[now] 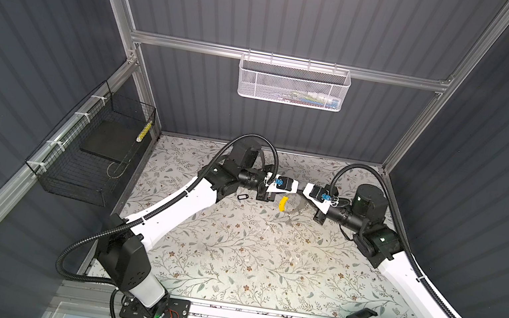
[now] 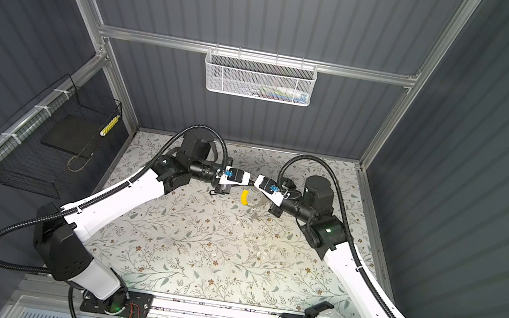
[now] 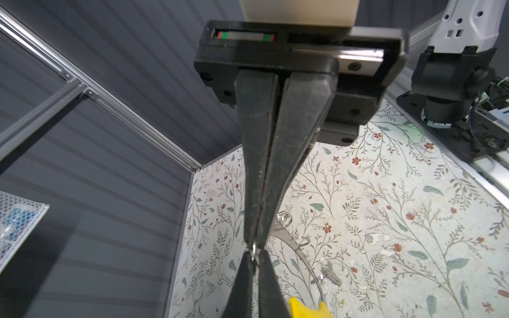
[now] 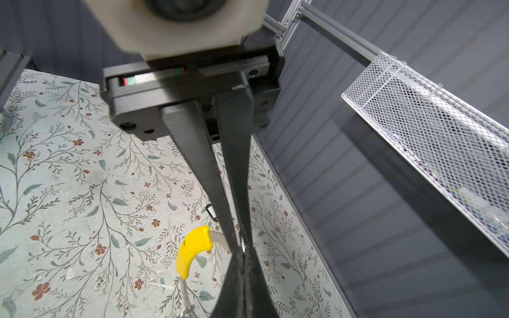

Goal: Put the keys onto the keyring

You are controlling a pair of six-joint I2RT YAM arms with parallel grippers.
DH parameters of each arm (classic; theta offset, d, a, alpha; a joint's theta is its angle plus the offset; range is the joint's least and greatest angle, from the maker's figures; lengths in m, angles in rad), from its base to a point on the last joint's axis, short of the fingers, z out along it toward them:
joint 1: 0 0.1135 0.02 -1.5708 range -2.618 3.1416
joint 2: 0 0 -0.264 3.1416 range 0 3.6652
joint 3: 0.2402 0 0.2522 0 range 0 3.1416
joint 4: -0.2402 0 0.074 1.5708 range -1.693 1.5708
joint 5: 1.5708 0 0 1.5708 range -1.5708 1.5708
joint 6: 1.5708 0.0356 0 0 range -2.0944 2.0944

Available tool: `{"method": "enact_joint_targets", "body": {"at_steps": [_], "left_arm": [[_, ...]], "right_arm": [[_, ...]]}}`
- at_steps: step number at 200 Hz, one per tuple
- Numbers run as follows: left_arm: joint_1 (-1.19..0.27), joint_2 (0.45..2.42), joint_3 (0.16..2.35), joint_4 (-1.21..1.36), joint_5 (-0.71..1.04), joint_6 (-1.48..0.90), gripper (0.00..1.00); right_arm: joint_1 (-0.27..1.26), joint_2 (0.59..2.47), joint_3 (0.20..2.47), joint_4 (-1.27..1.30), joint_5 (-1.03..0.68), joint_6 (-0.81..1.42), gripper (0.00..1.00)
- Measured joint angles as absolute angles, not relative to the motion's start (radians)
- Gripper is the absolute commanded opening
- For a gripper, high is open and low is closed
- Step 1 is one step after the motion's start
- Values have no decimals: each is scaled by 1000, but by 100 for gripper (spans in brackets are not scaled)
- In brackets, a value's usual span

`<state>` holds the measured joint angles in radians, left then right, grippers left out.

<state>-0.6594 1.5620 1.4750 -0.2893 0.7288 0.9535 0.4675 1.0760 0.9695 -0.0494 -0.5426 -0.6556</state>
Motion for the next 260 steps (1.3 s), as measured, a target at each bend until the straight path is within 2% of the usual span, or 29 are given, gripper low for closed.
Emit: {"method": "enact_joint_targets", "body": {"at_steps": [22,36,47,100,162,260], "left_arm": [[-659,1562,1475,-285,733,953,0],[-660,1562,1475,-281,734,949,0],[-660,1562,1471,-264,737,939,0],[-609,1546,1302,-9,870,781,0],[-580,1545,1253,220,1001,651,0],[-580,1545,1239,295,1053,623,0]], "right_arm": [[468,1076,966,-43,-545,-651,14],[469,1072,957,-17,-546,-646,23],[469,1061,939,7,-546,-633,25],[430,955,735,212,-557,-543,23],[428,958,714,310,-562,-478,22],[428,1036,753,397,-631,-429,23]]}}
